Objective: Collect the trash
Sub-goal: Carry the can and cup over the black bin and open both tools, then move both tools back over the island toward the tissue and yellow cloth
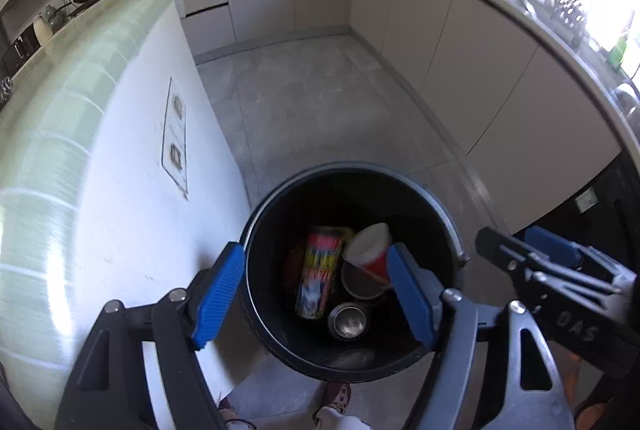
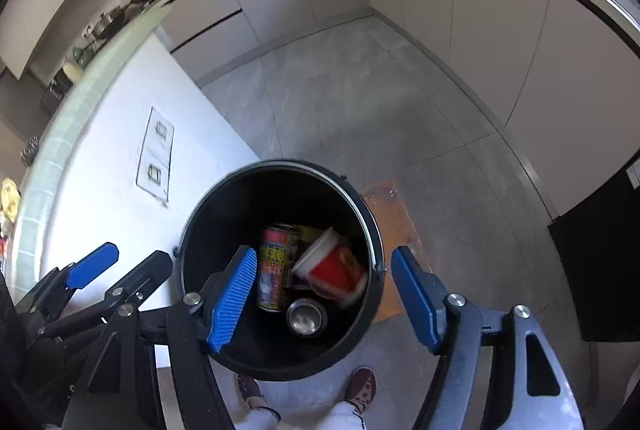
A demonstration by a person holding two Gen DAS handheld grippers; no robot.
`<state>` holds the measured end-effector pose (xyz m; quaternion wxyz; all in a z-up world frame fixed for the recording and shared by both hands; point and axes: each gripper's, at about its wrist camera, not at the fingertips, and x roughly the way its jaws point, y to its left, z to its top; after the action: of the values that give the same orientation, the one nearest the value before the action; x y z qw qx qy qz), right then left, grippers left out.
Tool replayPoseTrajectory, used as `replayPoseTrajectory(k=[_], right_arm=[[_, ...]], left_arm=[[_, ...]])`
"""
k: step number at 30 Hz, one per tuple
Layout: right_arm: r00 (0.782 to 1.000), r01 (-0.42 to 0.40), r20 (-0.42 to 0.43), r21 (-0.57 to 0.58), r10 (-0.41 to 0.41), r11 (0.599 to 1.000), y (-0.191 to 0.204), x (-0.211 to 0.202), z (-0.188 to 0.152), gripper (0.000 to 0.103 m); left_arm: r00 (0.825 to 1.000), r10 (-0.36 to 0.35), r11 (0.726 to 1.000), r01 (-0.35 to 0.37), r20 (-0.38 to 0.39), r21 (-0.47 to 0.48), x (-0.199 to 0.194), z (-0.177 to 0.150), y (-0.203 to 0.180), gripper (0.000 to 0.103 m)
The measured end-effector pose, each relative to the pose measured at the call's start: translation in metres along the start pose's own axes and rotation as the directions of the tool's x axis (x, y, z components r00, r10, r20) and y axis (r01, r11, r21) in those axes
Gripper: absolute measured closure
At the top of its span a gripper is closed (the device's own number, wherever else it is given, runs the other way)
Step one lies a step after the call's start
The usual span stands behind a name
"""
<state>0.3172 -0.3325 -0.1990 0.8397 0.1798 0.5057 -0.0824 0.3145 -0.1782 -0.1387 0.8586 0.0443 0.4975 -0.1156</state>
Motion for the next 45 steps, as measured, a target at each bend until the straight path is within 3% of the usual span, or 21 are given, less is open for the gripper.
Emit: replayPoseTrajectory(k=[10,13,22,33,45], right_arm=[[0.991,0.010,0.132,0.003,-0.010,1.000,0.044,-0.081,0.006,0.031],[0.984,-0.001,0.179,-0.013,0.004,1.000,0.083,-0.108,0.005,0.030],[0.970,-0.071,0.225,-0.126,0.098,0.989,0.229,-0.138,-0.019,0.025],[0.960,-0.154,0.194,-0.225,0.199,0.962,0.407,-0.113,-0.055,0.024],[0.956,-0.191,0.153,-0.327,0.251,0.926,0.500,-0.094,-0.047,0.021]], left_arm=[[0.991,-0.033,0.999,0.034,0.133,-0.009,-0.101,0.016,0.052,0.028],[0.985,-0.003,0.999,0.010,0.172,-0.038,-0.133,0.013,0.093,0.028],[0.969,0.130,0.984,-0.101,0.208,-0.145,-0.172,-0.012,0.232,0.028],[0.948,0.227,0.952,-0.169,0.221,-0.253,-0.200,-0.039,0.376,0.025],[0.938,0.288,0.910,-0.206,0.192,-0.360,-0.197,-0.039,0.462,0.021]])
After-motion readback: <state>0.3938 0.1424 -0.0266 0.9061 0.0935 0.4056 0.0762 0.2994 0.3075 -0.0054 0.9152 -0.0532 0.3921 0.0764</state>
